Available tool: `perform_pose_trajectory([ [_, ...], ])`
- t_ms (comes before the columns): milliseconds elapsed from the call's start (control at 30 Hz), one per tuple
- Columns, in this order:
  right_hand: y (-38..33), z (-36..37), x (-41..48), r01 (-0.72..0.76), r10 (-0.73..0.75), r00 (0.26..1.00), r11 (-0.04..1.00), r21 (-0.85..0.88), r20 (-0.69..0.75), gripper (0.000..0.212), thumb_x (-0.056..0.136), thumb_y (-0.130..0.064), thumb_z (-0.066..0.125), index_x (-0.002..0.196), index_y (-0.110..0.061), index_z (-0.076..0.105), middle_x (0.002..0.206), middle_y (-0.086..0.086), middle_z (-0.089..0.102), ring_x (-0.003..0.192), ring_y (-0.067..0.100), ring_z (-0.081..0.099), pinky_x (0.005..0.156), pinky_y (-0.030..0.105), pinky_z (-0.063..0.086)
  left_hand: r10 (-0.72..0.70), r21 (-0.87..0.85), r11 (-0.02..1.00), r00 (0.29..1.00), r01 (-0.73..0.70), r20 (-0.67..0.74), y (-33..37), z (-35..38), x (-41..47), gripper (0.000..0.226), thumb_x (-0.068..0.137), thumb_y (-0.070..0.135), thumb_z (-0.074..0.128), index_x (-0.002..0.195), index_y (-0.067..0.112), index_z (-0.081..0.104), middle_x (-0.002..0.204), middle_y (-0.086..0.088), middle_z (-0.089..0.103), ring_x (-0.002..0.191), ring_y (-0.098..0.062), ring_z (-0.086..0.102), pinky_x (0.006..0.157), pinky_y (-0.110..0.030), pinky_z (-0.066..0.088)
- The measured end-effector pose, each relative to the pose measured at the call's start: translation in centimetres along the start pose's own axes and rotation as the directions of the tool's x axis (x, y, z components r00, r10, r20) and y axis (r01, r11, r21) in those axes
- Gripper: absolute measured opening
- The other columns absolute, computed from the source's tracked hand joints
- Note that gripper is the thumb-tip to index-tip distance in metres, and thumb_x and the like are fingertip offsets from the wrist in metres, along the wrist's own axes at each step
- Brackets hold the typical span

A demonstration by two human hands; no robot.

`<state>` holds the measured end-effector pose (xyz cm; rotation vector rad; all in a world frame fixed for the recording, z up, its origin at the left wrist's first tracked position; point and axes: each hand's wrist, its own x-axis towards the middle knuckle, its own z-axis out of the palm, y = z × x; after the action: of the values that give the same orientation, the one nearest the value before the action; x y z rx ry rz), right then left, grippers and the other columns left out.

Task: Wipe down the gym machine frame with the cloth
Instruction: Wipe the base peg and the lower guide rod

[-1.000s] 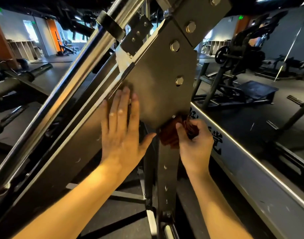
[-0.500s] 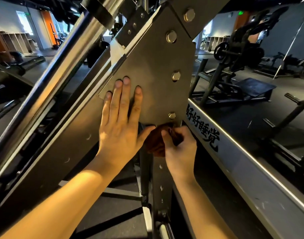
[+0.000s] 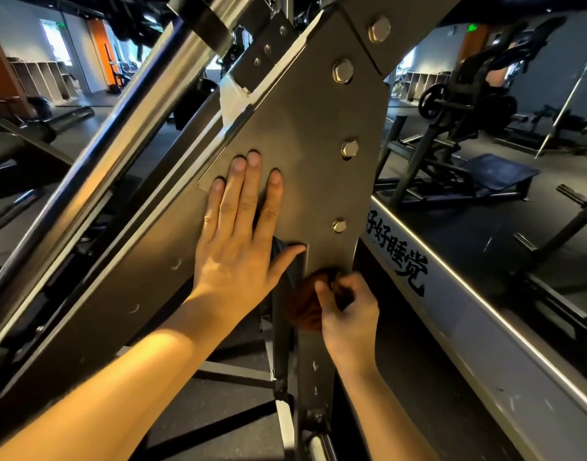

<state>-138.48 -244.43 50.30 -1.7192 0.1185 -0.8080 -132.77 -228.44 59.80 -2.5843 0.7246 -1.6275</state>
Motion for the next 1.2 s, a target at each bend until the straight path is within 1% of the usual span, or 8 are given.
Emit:
perform_pose_trajectory([
  [133, 3.1, -0.9, -1.8, -0.247, 0.251, 0.968, 0.961, -0.124, 0.021, 0.014, 0.091, -0.013, 0.074, 0.089, -0.020, 0.063, 0.082, -0.010, 0.068, 0.080, 0.007, 0.071, 0.065, 0.017, 0.056, -0.005, 0.014, 1.000, 1.000, 0.005, 0.025, 0.1, -0.2, 0.0, 0.100, 0.097, 0.065, 0.054, 0.162, 0.003, 0.010, 0.165, -0.026, 0.003, 0.154, -0.031, -0.016, 0.127, -0.048, -0.004],
  [300, -2.6, -0.3, 2.5, -0.043, 0.043, 0.999, 0.999, 0.020, 0.020, 0.016, 0.091, -0.018, 0.074, 0.101, -0.027, 0.064, 0.097, -0.009, 0.072, 0.094, 0.001, 0.071, 0.079, 0.022, 0.059, -0.022, -0.081, 0.996, 0.999, 0.024, 0.029, 0.8, -1.2, -0.8, 0.086, 0.100, 0.055, 0.056, 0.161, 0.003, 0.023, 0.166, -0.028, 0.013, 0.156, -0.041, 0.009, 0.128, -0.052, 0.006],
  [400, -2.7, -0.5, 2.8, 0.012, -0.005, 0.998, 0.995, 0.098, -0.067, 0.020, 0.090, -0.014, 0.076, 0.106, -0.011, 0.065, 0.098, -0.005, 0.072, 0.092, 0.003, 0.070, 0.078, 0.015, 0.054, -0.007, -0.154, 0.988, 1.000, 0.011, 0.025, 1.8, -1.6, -3.3, 0.078, 0.101, 0.047, 0.060, 0.159, 0.005, 0.030, 0.166, -0.025, 0.020, 0.156, -0.038, 0.014, 0.127, -0.054, 0.012],
  [533, 3.9, -0.6, -2.1, -0.306, 0.306, 0.952, 0.952, 0.016, -0.019, 0.012, 0.090, -0.018, 0.077, 0.095, -0.021, 0.066, 0.086, -0.009, 0.071, 0.082, 0.003, 0.071, 0.066, 0.014, 0.051, -0.038, -0.288, 0.956, 0.998, 0.053, 0.058, 3.4, -0.7, -8.0, 0.058, 0.098, 0.038, 0.066, 0.146, 0.009, 0.053, 0.154, -0.018, 0.042, 0.144, -0.034, 0.037, 0.116, -0.049, 0.035],
  [633, 6.6, -0.8, -4.3, -0.472, 0.475, 0.880, 0.875, -0.110, 0.004, 0.013, 0.092, -0.019, 0.075, 0.094, -0.026, 0.065, 0.087, -0.012, 0.070, 0.090, 0.010, 0.073, 0.064, 0.009, 0.049, -0.136, -0.361, 0.913, 0.975, 0.191, 0.173, 4.0, 0.9, -10.3, 0.047, 0.097, 0.040, 0.063, 0.134, 0.011, 0.063, 0.131, -0.012, 0.055, 0.119, -0.027, 0.052, 0.095, -0.044, 0.047],
  [867, 2.2, 0.1, -1.2, -0.121, 0.121, 0.993, 0.992, -0.040, -0.004, 0.013, 0.093, -0.012, 0.072, 0.103, -0.010, 0.065, 0.091, -0.010, 0.069, 0.087, -0.005, 0.068, 0.071, 0.007, 0.050, -0.196, -0.363, 0.876, 0.923, 0.317, 0.332, 4.5, 3.4, -10.4, 0.046, 0.102, 0.049, 0.052, 0.134, 0.019, 0.065, 0.108, -0.010, 0.063, 0.094, -0.024, 0.062, 0.079, -0.039, 0.052],
  [1067, 8.4, -0.4, -6.2, -0.435, 0.439, 0.898, 0.889, -0.144, -0.003, 0.009, 0.093, -0.014, 0.073, 0.096, -0.018, 0.066, 0.086, -0.012, 0.068, 0.088, 0.011, 0.071, 0.066, 0.006, 0.047, -0.209, -0.463, 0.782, 0.875, 0.418, 0.437, 5.7, 4.6, -10.1, 0.044, 0.100, 0.044, 0.058, 0.136, 0.021, 0.064, 0.080, 0.002, 0.068, 0.054, 0.006, 0.037, 0.055, -0.008, 0.032],
  [1200, 5.9, -0.1, -3.6, -0.293, 0.298, 0.954, 0.949, -0.119, 0.026, 0.010, 0.092, -0.013, 0.073, 0.097, -0.018, 0.065, 0.086, -0.010, 0.070, 0.084, 0.000, 0.070, 0.069, 0.011, 0.052, -0.220, -0.524, 0.718, 0.864, 0.457, 0.453, 6.0, 5.2, -10.5, 0.047, 0.101, 0.044, 0.053, 0.140, 0.018, 0.061, 0.090, 0.003, 0.069, 0.053, 0.007, 0.043, 0.054, -0.004, 0.038],
])
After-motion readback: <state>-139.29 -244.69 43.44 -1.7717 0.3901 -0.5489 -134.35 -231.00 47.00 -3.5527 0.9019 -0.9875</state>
